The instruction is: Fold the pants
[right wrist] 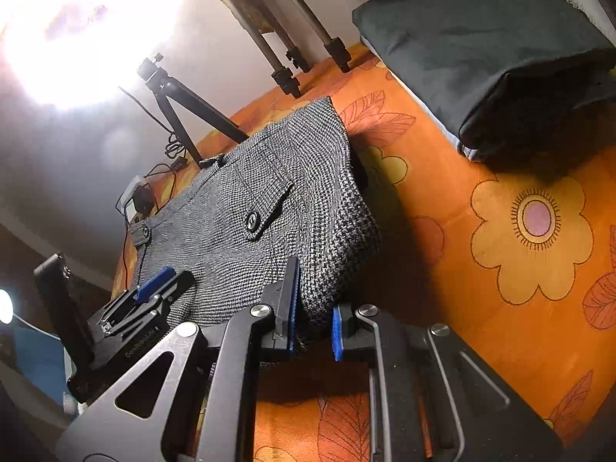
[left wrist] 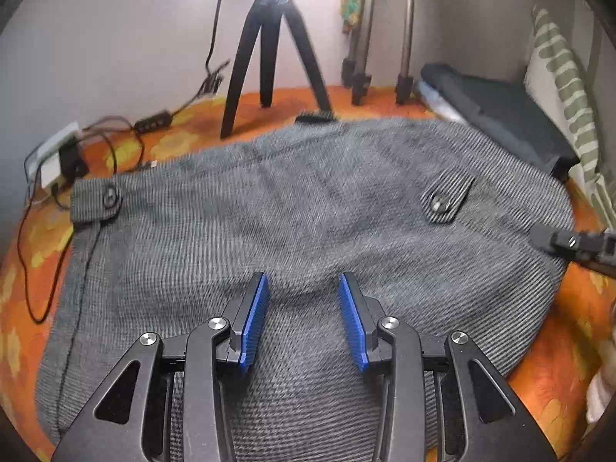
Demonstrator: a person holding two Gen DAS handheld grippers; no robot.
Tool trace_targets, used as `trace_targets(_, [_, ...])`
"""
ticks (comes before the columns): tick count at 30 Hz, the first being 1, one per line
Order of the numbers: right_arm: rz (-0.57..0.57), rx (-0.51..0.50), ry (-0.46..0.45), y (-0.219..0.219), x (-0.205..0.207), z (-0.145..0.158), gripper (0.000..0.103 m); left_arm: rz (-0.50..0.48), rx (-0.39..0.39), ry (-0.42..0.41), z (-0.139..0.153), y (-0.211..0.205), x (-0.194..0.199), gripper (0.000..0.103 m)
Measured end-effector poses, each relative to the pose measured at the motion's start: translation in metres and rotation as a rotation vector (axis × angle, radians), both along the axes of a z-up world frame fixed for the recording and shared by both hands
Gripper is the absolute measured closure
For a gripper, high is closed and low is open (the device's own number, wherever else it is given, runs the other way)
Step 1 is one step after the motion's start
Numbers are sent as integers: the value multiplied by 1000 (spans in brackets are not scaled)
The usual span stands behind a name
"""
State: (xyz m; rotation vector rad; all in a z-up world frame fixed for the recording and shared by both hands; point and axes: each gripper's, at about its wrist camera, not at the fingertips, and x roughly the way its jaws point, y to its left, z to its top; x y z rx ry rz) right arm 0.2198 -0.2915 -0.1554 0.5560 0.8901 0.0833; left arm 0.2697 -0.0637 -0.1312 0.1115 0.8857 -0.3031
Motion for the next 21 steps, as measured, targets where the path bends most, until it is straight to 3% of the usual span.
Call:
trace_targets(5, [20,-68,-23,9,-2,10,89,-8,-10,13,3,9,-6,66])
trace_targets(10, [44,-169,-59,24,-1,30,89,23,-82,-1,17,59,-35,66])
trace_targets(13, [59,-237,-86,41,0,44,90,40,-70,31,6,79,-45,66])
trace_targets(16, [93,-318,-127,68,0,64,90,68,-134,85,-9,100,-45,66])
trace_targets(21, [174,-457,-203,117,-4,96,90,86,-200,5,19,125,-63,66])
